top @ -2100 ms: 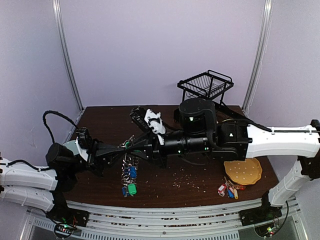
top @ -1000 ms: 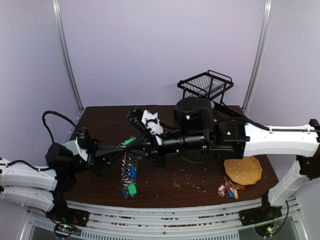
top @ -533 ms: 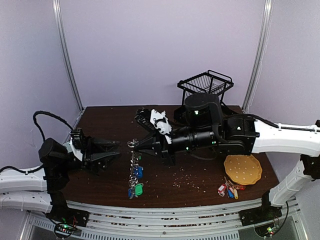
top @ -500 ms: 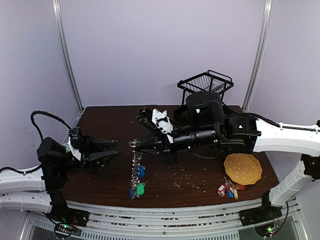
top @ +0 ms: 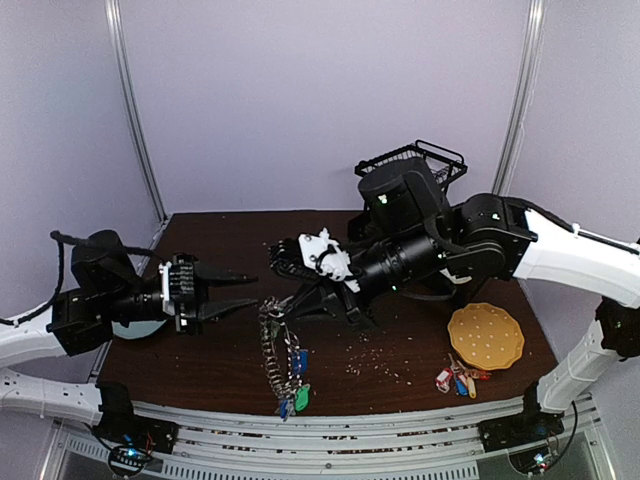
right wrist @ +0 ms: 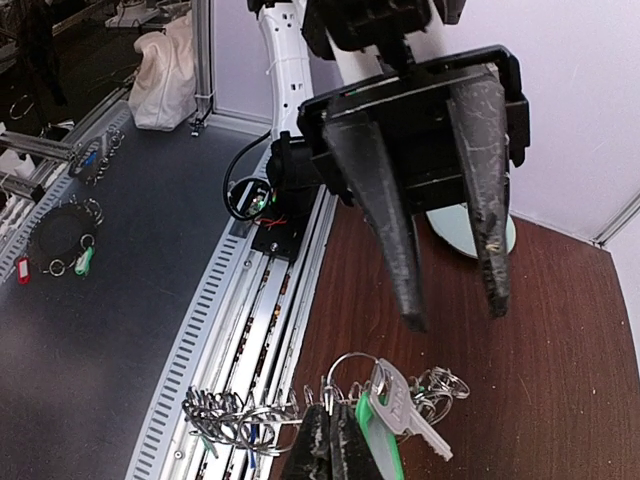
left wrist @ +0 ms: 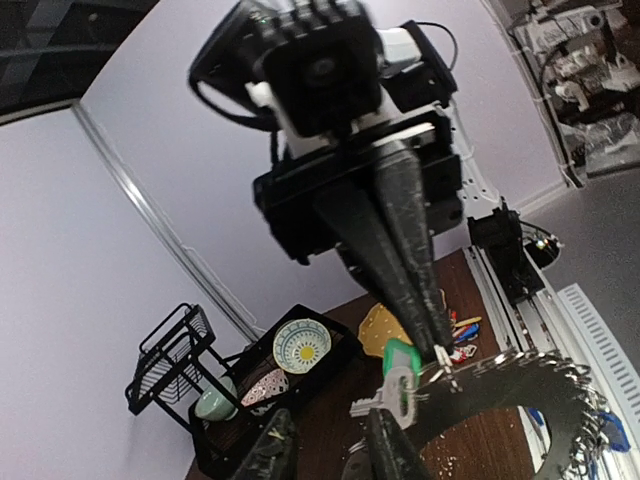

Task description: Put the keys on the keyring

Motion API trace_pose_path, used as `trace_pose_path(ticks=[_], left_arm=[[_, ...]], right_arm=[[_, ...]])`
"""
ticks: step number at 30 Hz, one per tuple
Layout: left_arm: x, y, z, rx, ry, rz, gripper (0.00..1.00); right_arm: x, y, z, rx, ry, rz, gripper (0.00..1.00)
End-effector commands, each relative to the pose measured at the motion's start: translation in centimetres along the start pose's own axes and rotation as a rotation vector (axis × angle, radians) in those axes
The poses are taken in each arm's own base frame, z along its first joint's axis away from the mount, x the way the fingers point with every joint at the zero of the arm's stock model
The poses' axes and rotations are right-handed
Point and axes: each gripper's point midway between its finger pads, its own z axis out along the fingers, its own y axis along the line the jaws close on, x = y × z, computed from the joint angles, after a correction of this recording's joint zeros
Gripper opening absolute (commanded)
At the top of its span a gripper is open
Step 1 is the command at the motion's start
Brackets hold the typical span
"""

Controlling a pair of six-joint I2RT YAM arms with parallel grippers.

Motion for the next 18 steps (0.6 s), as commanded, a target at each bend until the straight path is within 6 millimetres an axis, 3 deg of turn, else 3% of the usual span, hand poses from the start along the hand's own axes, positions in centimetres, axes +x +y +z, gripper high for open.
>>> trace_pose_path(ticks=[1,8,12,16,18], left_arm=[[-0.4,-1.3,-0.1,0.064,0.055,0.234,0.28],[0.4,-2.6,0.7,0.124,0.115,0.289,0.25],[0.2,-1.2,1.3,0.059,0.140,0.225,0.24],[2.0,-0.8,1.4,0.011,0.187,0.234,0.25],[2.8,-0.5,1.8,0.002,0.199,0.133,0.30]], right_arm=[[-0.8,0.3,-0.6,-0.018,0.008,-0.039,0.00],[-0.6,1.3,-0.6,-0.083,0.022,-0.048,0.00],[0.3,3.0,0.1,-0.184,0.053,-0.066,0.00],[1.1,4.8,0.7,-0.233,0.095,-0.116,0.00],[0.8,5.5,0.6,-0.260,0.082,-0.131,0.00]])
